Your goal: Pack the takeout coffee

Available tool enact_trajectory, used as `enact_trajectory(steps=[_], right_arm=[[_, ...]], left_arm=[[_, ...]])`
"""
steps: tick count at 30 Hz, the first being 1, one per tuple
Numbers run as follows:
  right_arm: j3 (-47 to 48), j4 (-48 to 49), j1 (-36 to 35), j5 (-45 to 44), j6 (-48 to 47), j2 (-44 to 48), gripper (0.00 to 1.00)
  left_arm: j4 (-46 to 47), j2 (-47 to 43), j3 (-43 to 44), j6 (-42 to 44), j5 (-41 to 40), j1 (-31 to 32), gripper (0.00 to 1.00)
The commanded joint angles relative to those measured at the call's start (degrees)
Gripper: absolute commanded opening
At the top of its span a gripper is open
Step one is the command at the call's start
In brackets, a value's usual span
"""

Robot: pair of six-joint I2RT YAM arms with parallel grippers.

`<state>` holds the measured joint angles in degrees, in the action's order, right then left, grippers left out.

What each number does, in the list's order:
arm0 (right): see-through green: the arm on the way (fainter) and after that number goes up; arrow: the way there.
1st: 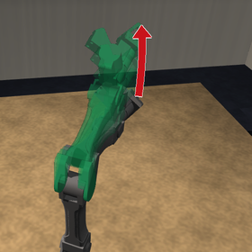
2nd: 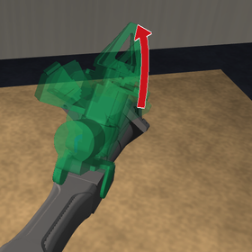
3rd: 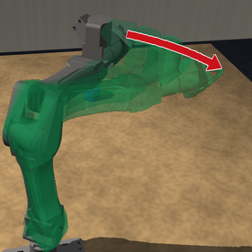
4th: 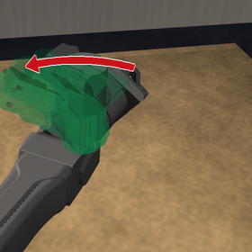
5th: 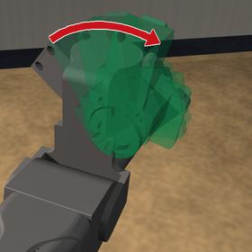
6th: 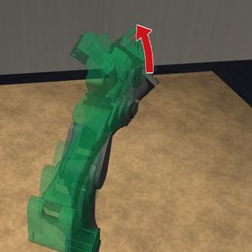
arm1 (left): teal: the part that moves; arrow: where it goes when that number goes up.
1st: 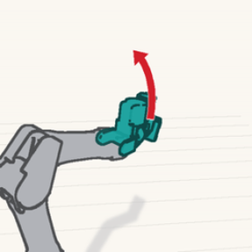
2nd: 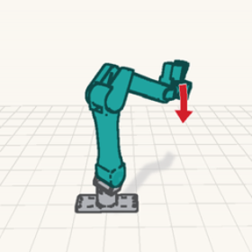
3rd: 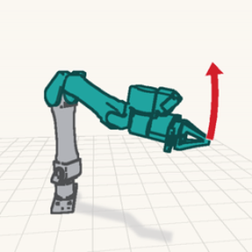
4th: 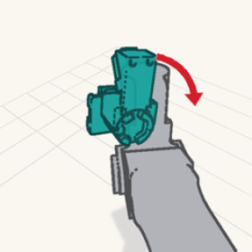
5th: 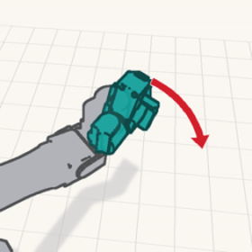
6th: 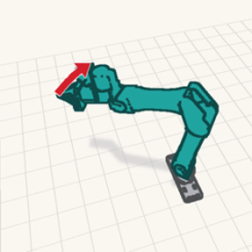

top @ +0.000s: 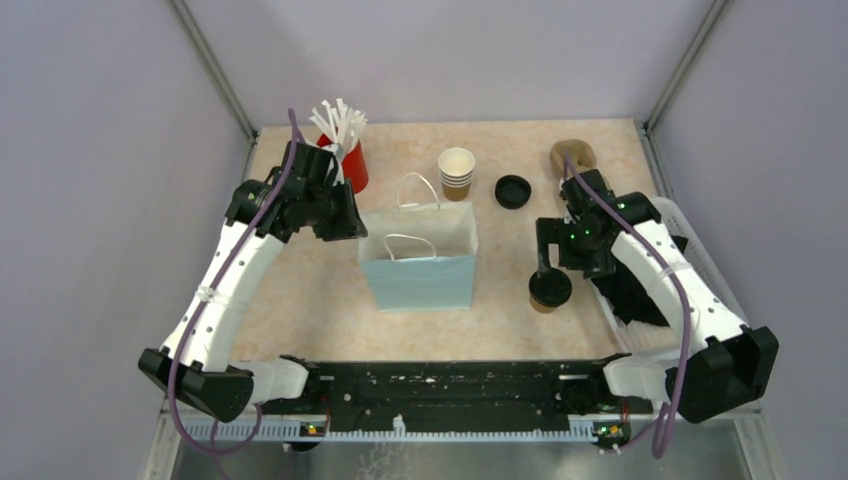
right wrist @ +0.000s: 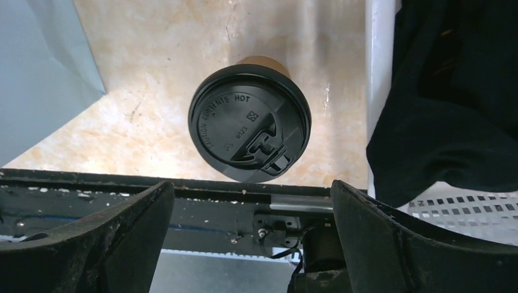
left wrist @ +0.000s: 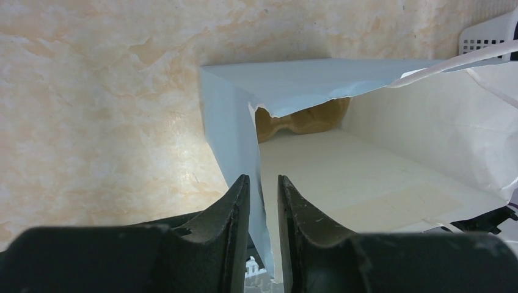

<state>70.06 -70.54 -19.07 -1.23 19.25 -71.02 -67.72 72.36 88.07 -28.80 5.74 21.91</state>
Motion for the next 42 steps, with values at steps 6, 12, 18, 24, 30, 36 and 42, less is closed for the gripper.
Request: enact_trajectory(steps=[6,12,18,24,30,36,42], right_arm=[[-6.21,9.14,-1.46,-0.85,-2.92,-1.58,0.95],[-7.52,10.87,-3.29,-3.48,-3.57,-2.34,0.92],[-7.10,10.70,-4.27,-3.63,-3.81,-3.71,0.91],[-7.39,10.73,-5.33,-4.04,-3.69,-4.54,0.88],[-7.57,10.76,-5.84,-5.16,-3.18,-4.91,0.85],[-7.79,10.69,-5.95,-5.29,-2.99,-5.18,0.84],[-8.01,10.61,-6.71,-5.33,-2.75,-5.76,0.85]], left_arm=[[1.07,-0.79,0.20,0.54,0.82,0.11,0.30],[1.01,-0.59,-0.09,0.50,0.88,0.08,0.30],[0.75,-0.73,-0.09,0.41,0.45,0.07,0.30],[1.02,-0.47,-0.09,0.41,0.65,0.10,0.30],[1.10,-0.42,-0.16,0.41,0.74,0.14,0.30],[1.10,-0.60,-0.33,0.37,0.62,0.10,0.31],[1.23,-0.70,-0.44,0.41,0.68,0.12,0.31]])
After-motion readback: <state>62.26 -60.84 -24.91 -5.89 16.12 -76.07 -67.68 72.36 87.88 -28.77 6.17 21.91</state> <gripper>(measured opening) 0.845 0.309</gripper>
